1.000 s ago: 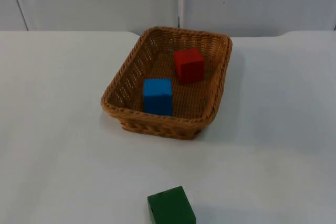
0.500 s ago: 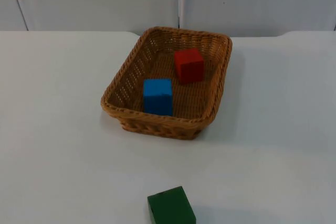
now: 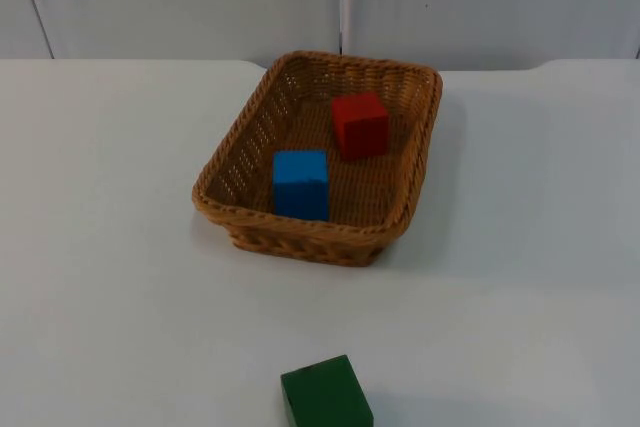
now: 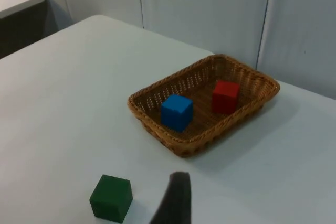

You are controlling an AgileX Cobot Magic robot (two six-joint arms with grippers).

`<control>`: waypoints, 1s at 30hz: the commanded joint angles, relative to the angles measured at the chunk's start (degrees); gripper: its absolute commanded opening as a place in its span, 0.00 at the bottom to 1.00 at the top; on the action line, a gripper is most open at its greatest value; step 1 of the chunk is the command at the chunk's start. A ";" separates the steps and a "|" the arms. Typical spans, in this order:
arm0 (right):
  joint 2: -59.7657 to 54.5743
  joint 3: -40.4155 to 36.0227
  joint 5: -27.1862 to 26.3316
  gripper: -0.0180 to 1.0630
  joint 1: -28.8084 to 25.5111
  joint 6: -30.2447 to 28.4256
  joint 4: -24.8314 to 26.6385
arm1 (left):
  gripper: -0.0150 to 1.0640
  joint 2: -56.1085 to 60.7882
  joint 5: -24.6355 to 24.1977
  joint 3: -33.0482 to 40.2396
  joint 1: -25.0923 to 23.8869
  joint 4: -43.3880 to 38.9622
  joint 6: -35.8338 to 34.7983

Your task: Pick up one cube with each hand and place exactly two cubes into the same basket, leaving the remaining cube outside.

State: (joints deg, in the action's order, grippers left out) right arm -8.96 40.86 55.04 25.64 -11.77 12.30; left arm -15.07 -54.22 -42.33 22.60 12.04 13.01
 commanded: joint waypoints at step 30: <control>8.96 -11.30 6.84 0.70 0.29 6.40 -6.54 | 0.92 15.07 -7.37 14.08 0.02 -11.42 -10.75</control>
State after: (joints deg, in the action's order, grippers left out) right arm -0.19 29.62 62.66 25.64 -5.54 5.92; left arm -0.25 -61.43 -28.48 22.60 1.14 2.78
